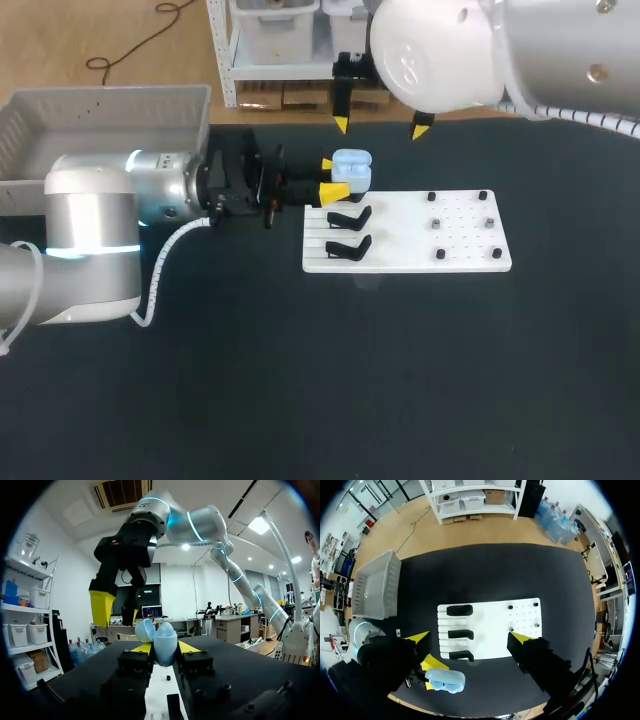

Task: Pick up each earbud case from the left stands, insert the matching earbuds, close the lid, and place the case in the box.

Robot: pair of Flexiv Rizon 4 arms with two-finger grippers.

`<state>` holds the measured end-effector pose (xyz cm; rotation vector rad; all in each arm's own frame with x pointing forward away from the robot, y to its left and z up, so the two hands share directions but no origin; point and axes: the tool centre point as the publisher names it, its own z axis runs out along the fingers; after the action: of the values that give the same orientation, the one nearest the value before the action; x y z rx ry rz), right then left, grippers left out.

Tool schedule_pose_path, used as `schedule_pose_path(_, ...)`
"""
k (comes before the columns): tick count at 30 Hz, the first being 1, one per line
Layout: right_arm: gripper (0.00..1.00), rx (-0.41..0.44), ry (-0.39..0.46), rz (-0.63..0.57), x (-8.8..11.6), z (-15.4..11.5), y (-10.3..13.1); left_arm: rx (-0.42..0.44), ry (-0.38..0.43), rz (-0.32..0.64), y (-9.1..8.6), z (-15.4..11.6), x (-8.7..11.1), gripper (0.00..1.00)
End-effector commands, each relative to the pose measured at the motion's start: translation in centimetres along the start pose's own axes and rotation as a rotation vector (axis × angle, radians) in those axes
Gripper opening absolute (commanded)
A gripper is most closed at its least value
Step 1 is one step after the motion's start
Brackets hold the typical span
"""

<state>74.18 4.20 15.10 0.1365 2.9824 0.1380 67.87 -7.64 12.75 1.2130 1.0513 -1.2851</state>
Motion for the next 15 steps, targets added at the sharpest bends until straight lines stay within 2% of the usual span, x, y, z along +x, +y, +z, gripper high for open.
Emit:
schedule_pose_path(1, 1.0, 0.02, 0.029, -0.009, 0.1, 0.3, 0.1, 0.002, -0.001, 0.0, 0.1, 0.0, 0.1, 0.0)
schedule_pose_path(15, 1.0, -0.018, 0.131, -0.027, 3.1, -0.6, -1.5, 0.002, -0.001, 0.0, 0.1, 0.0, 0.1, 0.0)
